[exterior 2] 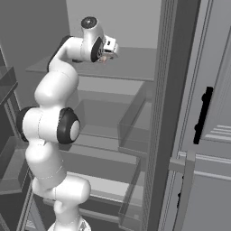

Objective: Place one garlic and one steak in each tupperware on the nearby counter, to pack two identical lunches.

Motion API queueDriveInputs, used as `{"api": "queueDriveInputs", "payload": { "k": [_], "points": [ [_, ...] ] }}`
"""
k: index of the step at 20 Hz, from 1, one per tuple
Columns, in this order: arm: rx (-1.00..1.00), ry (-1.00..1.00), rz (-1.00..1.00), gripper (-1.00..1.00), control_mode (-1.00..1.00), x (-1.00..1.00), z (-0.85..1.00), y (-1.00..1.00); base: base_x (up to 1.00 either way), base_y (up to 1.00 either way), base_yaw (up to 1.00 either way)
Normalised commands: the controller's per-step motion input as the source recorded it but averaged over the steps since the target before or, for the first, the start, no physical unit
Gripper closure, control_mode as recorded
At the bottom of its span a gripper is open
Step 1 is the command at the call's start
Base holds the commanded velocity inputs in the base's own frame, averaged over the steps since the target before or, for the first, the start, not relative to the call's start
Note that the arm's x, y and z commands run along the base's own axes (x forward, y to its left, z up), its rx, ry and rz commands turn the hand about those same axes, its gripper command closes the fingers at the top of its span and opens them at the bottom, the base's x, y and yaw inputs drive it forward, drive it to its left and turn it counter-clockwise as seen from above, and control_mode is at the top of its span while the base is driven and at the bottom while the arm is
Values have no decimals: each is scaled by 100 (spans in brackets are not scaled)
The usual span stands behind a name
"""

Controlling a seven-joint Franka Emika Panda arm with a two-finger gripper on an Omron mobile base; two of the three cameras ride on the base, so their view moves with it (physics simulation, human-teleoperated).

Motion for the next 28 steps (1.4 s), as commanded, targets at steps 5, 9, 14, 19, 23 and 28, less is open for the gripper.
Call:
{"api": "queueDriveInputs", "payload": {
  "k": [5, 9, 14, 19, 23, 28],
  "points": [
    [0, 5, 0, 100, -100, 1, -51, 4, 0, 0, 0],
    [0, -8, 0, 100, -100, -7, -21, 0, 0, 0, 0],
    [44, -47, 0, 100, -100, -100, 0, -79, 0, 0, 0],
    [45, -46, 0, 100, -100, -100, 16, -71, 0, 0, 0],
    [15, -8, 4, 100, -100, -100, 77, -39, 0, 0, 0],
    [-18, 16, 11, 100, -100, -100, 17, 1, 0, 0, 0]
  ]
}}
